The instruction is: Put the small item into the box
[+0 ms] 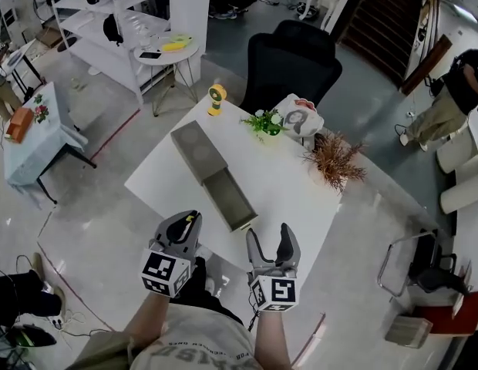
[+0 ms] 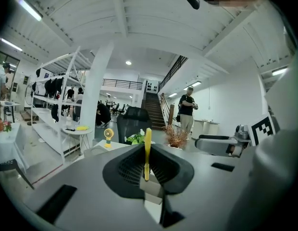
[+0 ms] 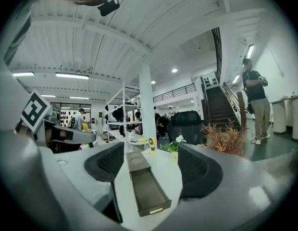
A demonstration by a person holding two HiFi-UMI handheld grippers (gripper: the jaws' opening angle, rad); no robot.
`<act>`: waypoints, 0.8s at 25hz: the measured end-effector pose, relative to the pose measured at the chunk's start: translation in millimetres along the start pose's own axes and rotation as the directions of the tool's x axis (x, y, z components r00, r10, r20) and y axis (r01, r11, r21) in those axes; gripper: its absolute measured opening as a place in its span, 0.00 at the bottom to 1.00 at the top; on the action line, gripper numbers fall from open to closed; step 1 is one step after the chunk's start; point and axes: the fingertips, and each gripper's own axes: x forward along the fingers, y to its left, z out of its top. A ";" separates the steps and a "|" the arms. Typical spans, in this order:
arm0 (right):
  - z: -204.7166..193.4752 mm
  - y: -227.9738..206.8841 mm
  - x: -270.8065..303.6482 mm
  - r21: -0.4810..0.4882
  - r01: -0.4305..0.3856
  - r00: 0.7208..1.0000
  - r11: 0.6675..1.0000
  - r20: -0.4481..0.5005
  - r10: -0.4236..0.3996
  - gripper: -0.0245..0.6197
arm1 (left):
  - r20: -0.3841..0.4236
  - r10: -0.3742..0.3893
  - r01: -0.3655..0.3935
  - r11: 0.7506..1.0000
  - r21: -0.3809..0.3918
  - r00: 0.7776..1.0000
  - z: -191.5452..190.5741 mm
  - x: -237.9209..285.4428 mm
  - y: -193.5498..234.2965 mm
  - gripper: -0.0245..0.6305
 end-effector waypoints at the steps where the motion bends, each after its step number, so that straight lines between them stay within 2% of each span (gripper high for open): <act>1: -2.3 0.3 2.1 -0.008 -0.006 1.000 1.000 -0.008 0.006 0.57 | -0.005 -0.011 0.011 1.000 -0.010 1.000 -1.5 4.7 0.2 0.08; 6: -14.3 4.7 17.8 -0.041 -0.048 0.997 0.998 -0.062 0.045 0.57 | -0.045 -0.094 0.092 0.994 -0.062 0.995 -6.7 33.0 -2.6 0.08; 8: -19.6 7.8 25.6 -0.047 -0.074 0.994 0.996 -0.088 0.070 0.57 | -0.066 -0.137 0.129 0.985 -0.110 0.988 -10.0 46.3 -3.1 0.08; 11: -31.0 12.4 41.2 -0.061 -0.111 0.985 0.992 -0.136 0.102 0.57 | -0.097 -0.208 0.186 0.962 -0.199 0.973 -15.0 66.9 -1.6 0.08; 14: -44.8 16.8 59.6 -0.075 -0.153 0.972 0.985 -0.192 0.136 0.57 | -0.131 -0.265 0.229 0.943 -0.242 0.955 -21.4 86.4 1.4 0.08; 17: -56.7 25.5 77.8 -0.085 -0.218 0.950 0.972 -0.246 0.192 0.57 | -0.153 -0.306 0.252 0.922 -0.294 0.940 -28.0 102.8 6.4 0.08; 20: -66.0 35.8 96.2 -0.091 -0.280 0.923 0.956 -0.298 0.243 0.57 | -0.158 -0.348 0.272 0.890 -0.366 0.924 -33.7 117.8 10.5 0.08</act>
